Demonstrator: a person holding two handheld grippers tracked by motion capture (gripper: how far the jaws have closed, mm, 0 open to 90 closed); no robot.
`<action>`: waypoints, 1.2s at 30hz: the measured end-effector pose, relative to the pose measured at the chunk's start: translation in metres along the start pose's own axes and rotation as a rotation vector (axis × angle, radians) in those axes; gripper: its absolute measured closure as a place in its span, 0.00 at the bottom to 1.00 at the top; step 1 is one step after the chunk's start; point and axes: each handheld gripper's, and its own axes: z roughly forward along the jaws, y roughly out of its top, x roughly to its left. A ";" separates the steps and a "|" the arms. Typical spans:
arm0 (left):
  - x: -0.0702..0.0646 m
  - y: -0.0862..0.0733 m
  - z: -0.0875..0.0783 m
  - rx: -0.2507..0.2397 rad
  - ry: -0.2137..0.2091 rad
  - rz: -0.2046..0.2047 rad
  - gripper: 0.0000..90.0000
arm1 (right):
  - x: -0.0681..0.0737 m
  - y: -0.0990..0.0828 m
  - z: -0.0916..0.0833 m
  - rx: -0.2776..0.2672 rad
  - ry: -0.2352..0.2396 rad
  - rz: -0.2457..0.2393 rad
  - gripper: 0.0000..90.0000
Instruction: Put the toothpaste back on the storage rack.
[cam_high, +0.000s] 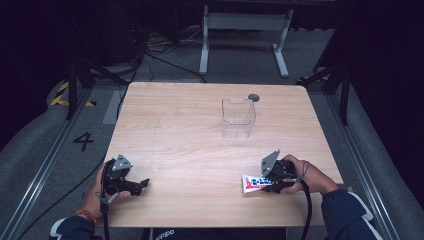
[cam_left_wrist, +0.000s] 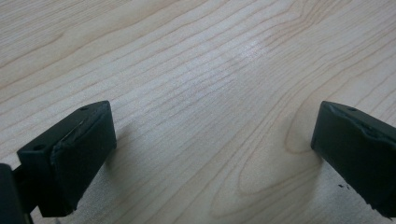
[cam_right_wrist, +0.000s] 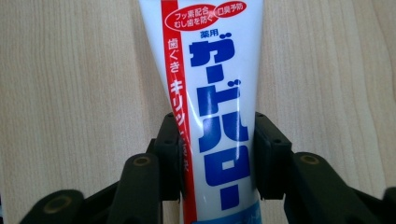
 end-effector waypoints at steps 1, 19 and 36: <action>0.000 0.000 0.000 0.000 0.000 0.001 0.01 | -0.001 -0.001 0.000 -0.007 0.002 -0.009 0.70; 0.000 0.000 0.000 0.000 0.000 0.001 0.00 | -0.002 -0.023 -0.014 -0.170 -0.026 0.081 0.74; 0.000 0.000 0.000 0.000 0.000 0.001 0.00 | -0.007 -0.045 -0.034 -0.373 -0.080 0.195 0.75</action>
